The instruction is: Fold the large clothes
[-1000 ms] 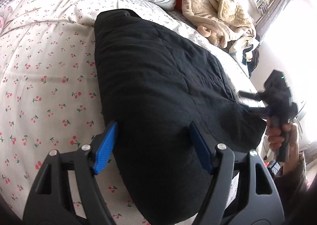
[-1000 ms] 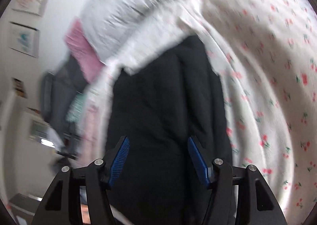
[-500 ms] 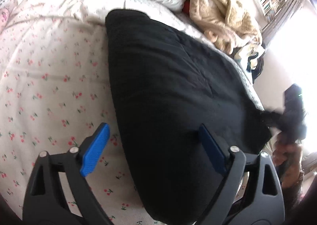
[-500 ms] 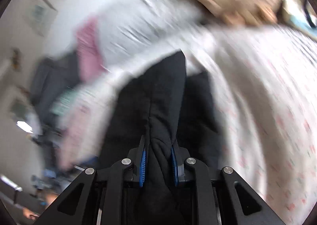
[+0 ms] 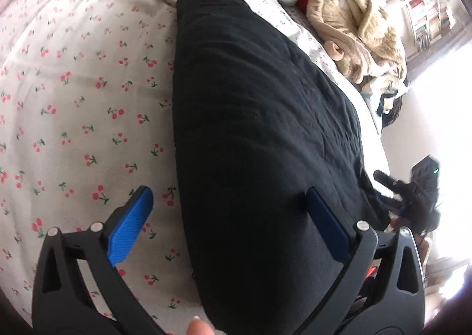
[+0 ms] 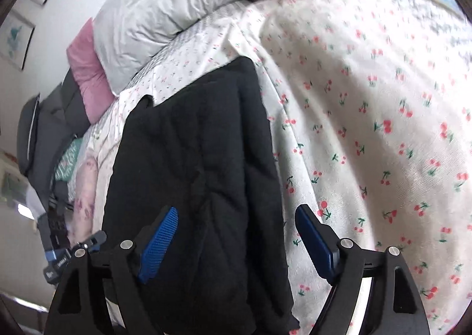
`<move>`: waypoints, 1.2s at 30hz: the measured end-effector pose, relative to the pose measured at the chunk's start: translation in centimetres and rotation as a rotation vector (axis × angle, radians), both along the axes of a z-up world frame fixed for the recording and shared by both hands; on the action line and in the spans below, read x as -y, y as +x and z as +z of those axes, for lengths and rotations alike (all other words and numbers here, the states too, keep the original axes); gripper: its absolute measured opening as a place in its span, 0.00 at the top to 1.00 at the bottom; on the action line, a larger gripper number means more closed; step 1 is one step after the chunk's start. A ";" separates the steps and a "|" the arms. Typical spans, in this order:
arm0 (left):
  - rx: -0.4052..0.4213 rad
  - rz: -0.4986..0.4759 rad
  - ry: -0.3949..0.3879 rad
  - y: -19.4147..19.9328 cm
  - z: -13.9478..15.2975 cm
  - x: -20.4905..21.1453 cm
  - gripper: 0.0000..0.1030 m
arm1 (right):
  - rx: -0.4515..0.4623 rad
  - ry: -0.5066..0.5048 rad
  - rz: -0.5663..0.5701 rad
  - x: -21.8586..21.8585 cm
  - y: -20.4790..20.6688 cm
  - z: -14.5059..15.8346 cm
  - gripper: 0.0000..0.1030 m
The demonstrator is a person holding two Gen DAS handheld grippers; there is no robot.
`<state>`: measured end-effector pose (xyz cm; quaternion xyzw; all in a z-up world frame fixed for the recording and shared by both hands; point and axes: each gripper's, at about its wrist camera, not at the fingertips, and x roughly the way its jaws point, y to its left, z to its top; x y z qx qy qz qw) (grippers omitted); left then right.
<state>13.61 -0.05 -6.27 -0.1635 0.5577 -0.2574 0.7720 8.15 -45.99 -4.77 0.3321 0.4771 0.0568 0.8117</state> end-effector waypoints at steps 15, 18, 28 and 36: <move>-0.270 -0.075 -0.237 3.3 -5.8 1.4 0.00 | -0.082 0.360 0.078 -0.3 2.8 -6.6 0.18; -0.277 -0.076 -0.251 3.4 -6.0 1.4 0.00 | -0.064 0.335 0.085 -0.8 2.8 -6.2 0.18; -0.157 -0.049 -0.154 1.8 -2.1 2.9 0.20 | 0.064 0.273 0.074 -1.9 1.5 -2.1 0.63; 0.022 -0.110 -0.228 0.8 4.7 6.9 0.28 | 0.300 0.154 0.000 -0.3 -2.8 6.2 0.65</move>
